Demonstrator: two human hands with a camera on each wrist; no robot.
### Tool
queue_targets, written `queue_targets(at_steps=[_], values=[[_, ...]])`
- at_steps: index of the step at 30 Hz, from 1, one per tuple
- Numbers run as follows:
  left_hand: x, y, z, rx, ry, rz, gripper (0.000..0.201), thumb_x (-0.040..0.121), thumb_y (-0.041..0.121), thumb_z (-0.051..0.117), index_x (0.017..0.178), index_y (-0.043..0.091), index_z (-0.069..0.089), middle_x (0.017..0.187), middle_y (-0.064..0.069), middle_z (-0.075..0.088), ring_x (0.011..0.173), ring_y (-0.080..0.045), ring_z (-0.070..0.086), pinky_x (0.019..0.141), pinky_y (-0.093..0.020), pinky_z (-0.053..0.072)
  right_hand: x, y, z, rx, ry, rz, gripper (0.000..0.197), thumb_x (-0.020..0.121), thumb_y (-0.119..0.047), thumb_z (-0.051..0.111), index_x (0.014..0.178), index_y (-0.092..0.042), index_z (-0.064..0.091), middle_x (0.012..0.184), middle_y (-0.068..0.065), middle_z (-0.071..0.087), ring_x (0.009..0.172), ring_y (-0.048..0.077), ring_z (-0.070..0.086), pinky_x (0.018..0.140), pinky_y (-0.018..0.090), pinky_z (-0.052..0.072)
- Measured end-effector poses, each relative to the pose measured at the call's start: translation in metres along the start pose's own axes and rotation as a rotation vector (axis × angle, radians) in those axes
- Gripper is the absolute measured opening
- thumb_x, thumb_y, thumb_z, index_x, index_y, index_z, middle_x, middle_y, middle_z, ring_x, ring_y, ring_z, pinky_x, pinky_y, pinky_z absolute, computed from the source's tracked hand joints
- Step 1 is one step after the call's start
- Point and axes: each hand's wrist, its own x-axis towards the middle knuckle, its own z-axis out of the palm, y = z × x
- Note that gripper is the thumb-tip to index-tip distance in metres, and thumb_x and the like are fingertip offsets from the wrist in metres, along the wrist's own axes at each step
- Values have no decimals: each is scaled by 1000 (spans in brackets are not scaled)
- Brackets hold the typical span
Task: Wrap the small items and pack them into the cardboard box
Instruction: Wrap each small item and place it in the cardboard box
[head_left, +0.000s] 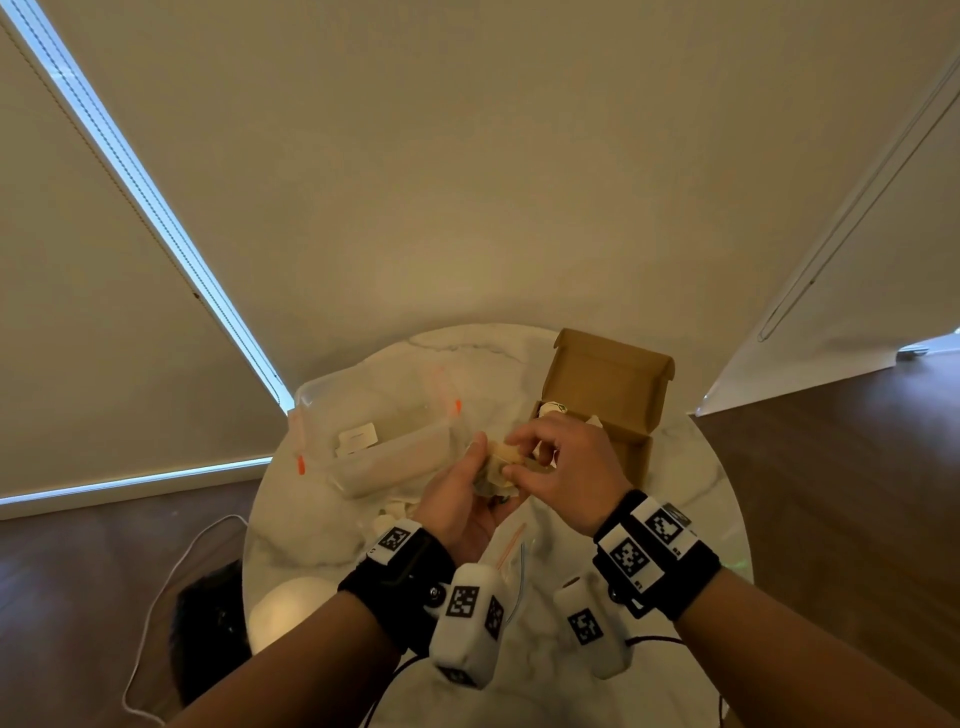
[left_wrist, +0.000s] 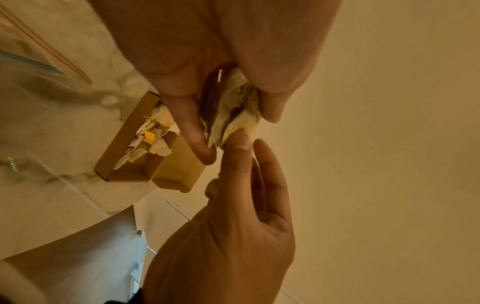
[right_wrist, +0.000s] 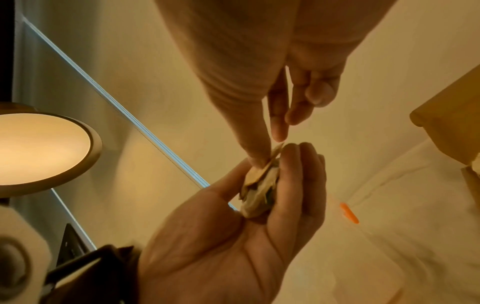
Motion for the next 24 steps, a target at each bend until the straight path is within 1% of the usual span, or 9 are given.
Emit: queue_targets(at_steps=[3, 6, 9, 11, 14, 16, 18, 22, 24], values=[[1, 2, 2, -9, 0, 21, 54, 97, 45, 44, 118, -2, 62, 102, -13, 72, 83, -16, 70, 70, -25, 58, 2, -2, -1, -38, -45, 25, 29, 73, -26, 79, 101, -23, 71, 80, -11, 54, 64, 2, 46, 62, 14, 34], [0, 4, 5, -51, 11, 35, 57, 97, 49, 43, 114, -1, 63, 99, -15, 72, 82, -18, 71, 69, -27, 59, 3, -2, -3, -23, -33, 47, 22, 70, -24, 82, 90, -24, 72, 80, -10, 56, 63, 3, 47, 59, 11, 33], [-1, 8, 8, -147, 6, 0, 66, 95, 58, 40, 111, -1, 65, 98, -16, 72, 82, -21, 71, 65, -29, 59, 3, -2, -4, 24, -1, 57, 20, 66, -19, 83, 76, -23, 66, 76, -9, 59, 61, 8, 49, 57, 12, 36], [-2, 9, 8, -190, 17, -19, 62, 96, 55, 40, 107, -1, 64, 100, -17, 70, 84, -22, 70, 63, -29, 59, 3, -1, -6, 118, -12, 80, 18, 68, -15, 82, 72, -20, 65, 72, -7, 62, 61, 8, 52, 56, 16, 41], [0, 10, 5, -237, 63, -20, 55, 99, 44, 45, 125, -3, 55, 120, -23, 63, 95, -28, 68, 67, -32, 59, 2, -3, -15, 278, -32, 117, 15, 73, -10, 79, 74, -17, 66, 72, 2, 69, 67, 17, 65, 61, 31, 54], [1, 11, 3, -284, 73, -23, 54, 99, 39, 48, 131, -6, 51, 126, -25, 60, 99, -33, 67, 71, -36, 59, 1, -8, -25, 402, -19, 148, 12, 78, -4, 75, 80, -9, 65, 73, 9, 71, 66, 22, 69, 59, 32, 56], [3, 12, 2, -351, 83, -26, 53, 98, 37, 52, 128, -6, 52, 123, -24, 59, 99, -37, 65, 72, -41, 60, 3, -11, -36, 472, 13, 190, 10, 81, -3, 73, 85, -7, 65, 74, 14, 71, 59, 20, 67, 53, 28, 54], [5, 11, 1, -381, 41, -17, 49, 96, 42, 53, 102, -4, 67, 109, -23, 60, 88, -35, 67, 80, -47, 59, 6, -6, -51, 321, 84, 146, 10, 85, -10, 69, 94, -15, 68, 76, 2, 70, 65, 17, 67, 60, 28, 55], [4, 11, 0, -397, 25, -26, 49, 97, 41, 50, 108, -5, 62, 112, -24, 57, 91, -36, 65, 80, -47, 59, 5, -4, -55, 241, 80, 115, 11, 87, -10, 67, 94, -19, 68, 78, -2, 69, 70, 14, 67, 65, 27, 55]])
